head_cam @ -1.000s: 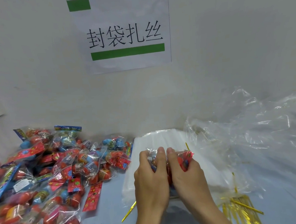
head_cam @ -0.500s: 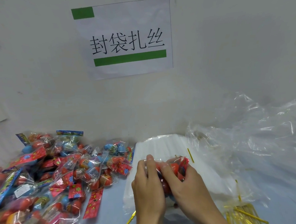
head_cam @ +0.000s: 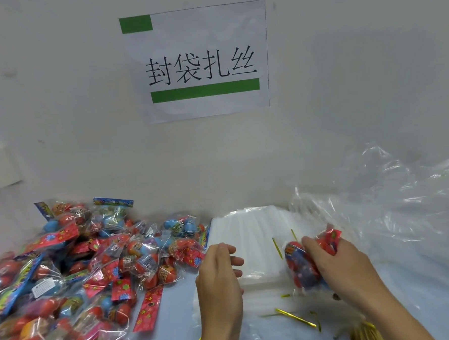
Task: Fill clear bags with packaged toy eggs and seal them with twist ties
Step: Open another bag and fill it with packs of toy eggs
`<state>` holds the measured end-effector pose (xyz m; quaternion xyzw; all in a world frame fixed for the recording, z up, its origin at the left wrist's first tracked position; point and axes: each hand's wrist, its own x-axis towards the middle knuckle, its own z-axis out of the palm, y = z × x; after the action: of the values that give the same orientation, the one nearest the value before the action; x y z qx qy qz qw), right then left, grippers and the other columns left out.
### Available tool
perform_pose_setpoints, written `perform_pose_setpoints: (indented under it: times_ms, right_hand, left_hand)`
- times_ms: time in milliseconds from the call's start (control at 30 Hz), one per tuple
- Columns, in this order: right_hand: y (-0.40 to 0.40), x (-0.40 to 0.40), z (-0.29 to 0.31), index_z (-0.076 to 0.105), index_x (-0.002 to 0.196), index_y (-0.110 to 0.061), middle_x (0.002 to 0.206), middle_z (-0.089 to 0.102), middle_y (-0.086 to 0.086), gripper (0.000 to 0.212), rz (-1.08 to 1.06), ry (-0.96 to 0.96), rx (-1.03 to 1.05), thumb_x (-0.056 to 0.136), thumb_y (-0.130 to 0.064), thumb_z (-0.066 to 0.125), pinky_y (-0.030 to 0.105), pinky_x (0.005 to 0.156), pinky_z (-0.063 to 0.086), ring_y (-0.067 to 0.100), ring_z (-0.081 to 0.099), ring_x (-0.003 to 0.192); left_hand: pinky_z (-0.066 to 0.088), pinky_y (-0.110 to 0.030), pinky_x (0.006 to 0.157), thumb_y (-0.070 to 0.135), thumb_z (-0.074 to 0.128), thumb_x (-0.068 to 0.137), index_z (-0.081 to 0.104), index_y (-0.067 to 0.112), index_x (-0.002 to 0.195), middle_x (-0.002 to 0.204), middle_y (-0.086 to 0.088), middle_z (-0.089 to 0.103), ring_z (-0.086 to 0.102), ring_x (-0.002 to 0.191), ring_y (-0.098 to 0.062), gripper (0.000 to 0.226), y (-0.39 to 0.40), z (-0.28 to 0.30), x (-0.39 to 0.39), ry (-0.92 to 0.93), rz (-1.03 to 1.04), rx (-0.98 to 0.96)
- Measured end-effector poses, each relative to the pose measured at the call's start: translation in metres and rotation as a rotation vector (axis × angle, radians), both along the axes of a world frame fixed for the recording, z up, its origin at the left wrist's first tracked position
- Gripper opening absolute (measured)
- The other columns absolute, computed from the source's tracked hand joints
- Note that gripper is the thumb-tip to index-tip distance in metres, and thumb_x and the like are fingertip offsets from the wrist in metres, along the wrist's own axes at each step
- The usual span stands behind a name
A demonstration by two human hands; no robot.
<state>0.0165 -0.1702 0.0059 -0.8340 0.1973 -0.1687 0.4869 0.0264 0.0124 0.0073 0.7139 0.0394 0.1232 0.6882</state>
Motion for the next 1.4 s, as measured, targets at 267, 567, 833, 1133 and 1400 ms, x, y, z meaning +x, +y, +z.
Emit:
perform_pose_setpoints:
  times_ms: [267,567,833,1133,1400]
  right_hand:
    - [0.005,-0.002,-0.001,0.060,0.068,-0.017,0.059,0.065,-0.004,0.037,0.010,-0.023,-0.051,0.079,-0.051,0.063,0.033,0.063,0.046,0.017,0.063,0.067]
    - [0.017,-0.023,0.021,0.067,0.081,-0.021,0.068,0.071,-0.005,0.010,0.487,-0.117,-0.020,0.085,-0.029,0.072,0.018,0.062,0.046,0.007,0.065,0.062]
    - [0.018,-0.028,0.032,0.068,0.086,-0.020,0.057,0.060,-0.010,0.007,0.681,-0.032,0.115,0.087,-0.023,0.074,0.012,0.045,0.041,0.000,0.054,0.047]
    - [0.007,-0.027,0.033,0.069,0.083,-0.032,0.065,0.067,0.001,0.016,0.542,-0.139,0.156,0.071,-0.041,0.067,0.020,0.045,0.043,0.005,0.057,0.047]
    - [0.014,-0.031,0.038,0.076,0.097,-0.031,0.087,0.076,0.010,0.045,0.580,-0.339,0.459,0.060,-0.054,0.083,0.034,0.060,0.048,0.023,0.069,0.072]
  left_hand:
    - [0.051,-0.037,0.067,0.023,0.040,0.105,0.063,0.021,0.089,0.084,-0.003,0.069,0.065,0.077,-0.020,0.028,0.000,-0.002,0.001,-0.027,-0.007,0.026]
    - [0.056,-0.036,0.068,0.032,0.054,0.099,0.057,0.034,0.105,0.108,0.012,0.059,0.061,0.096,-0.015,0.008,0.010,0.004,0.003,-0.057,0.054,-0.003]
    - [0.040,-0.044,0.110,0.073,0.063,0.059,0.030,0.041,0.150,0.132,0.026,0.037,0.039,0.129,-0.008,0.102,0.021,0.000,0.007,-0.071,-0.095,-0.045]
    - [0.043,-0.016,0.067,0.033,0.087,0.071,0.059,0.047,0.103,0.093,0.010,0.060,0.055,0.086,-0.007,0.045,0.035,-0.010,0.012,-0.026,-0.058,0.448]
    - [0.036,-0.020,0.058,0.051,0.061,0.090,0.054,0.028,0.071,0.072,0.010,0.057,0.047,0.072,-0.002,0.031,0.026,-0.002,0.004,-0.116,0.188,0.564]
